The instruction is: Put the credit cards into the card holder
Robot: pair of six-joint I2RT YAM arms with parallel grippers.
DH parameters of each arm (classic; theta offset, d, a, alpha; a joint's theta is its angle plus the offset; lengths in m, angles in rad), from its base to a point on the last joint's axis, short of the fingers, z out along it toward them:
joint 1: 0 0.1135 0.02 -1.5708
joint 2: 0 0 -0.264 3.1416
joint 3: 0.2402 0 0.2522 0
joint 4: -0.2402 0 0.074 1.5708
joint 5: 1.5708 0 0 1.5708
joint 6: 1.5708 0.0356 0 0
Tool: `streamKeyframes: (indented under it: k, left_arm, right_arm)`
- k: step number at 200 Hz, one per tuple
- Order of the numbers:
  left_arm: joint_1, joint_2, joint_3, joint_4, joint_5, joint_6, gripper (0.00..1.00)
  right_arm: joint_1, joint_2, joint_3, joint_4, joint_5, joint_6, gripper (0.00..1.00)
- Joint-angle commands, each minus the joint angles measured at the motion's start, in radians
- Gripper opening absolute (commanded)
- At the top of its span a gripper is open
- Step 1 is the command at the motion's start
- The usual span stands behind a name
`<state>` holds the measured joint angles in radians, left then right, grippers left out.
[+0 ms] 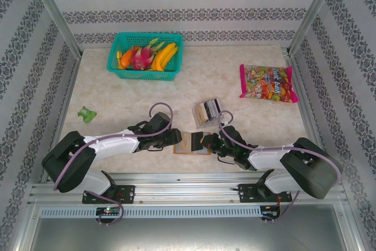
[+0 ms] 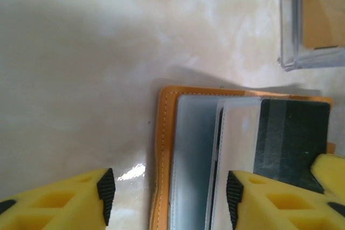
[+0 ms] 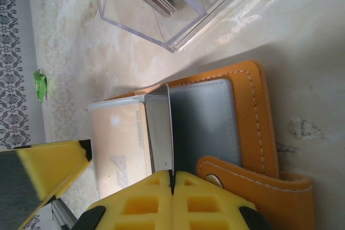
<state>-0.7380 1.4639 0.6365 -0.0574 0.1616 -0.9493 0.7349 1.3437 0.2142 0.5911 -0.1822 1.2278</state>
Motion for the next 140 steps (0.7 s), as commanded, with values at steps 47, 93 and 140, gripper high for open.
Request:
streamKeyframes:
  k: [47, 93, 140]
  left_arm:
    - [-0.011, 0.107, 0.040, 0.058, 0.072, 0.034, 0.42]
    - [-0.010, 0.139, 0.038, 0.009, 0.053, 0.029, 0.22]
    - [-0.014, 0.151, 0.034, 0.002, 0.048, 0.021, 0.17]
  right_arm:
    - [-0.008, 0.032, 0.002, -0.017, -0.023, -0.012, 0.00]
    - [-0.011, 0.110, 0.001, 0.089, -0.073, 0.006, 0.00]
    - [0.008, 0.183, 0.011, 0.176, -0.084, 0.033, 0.00]
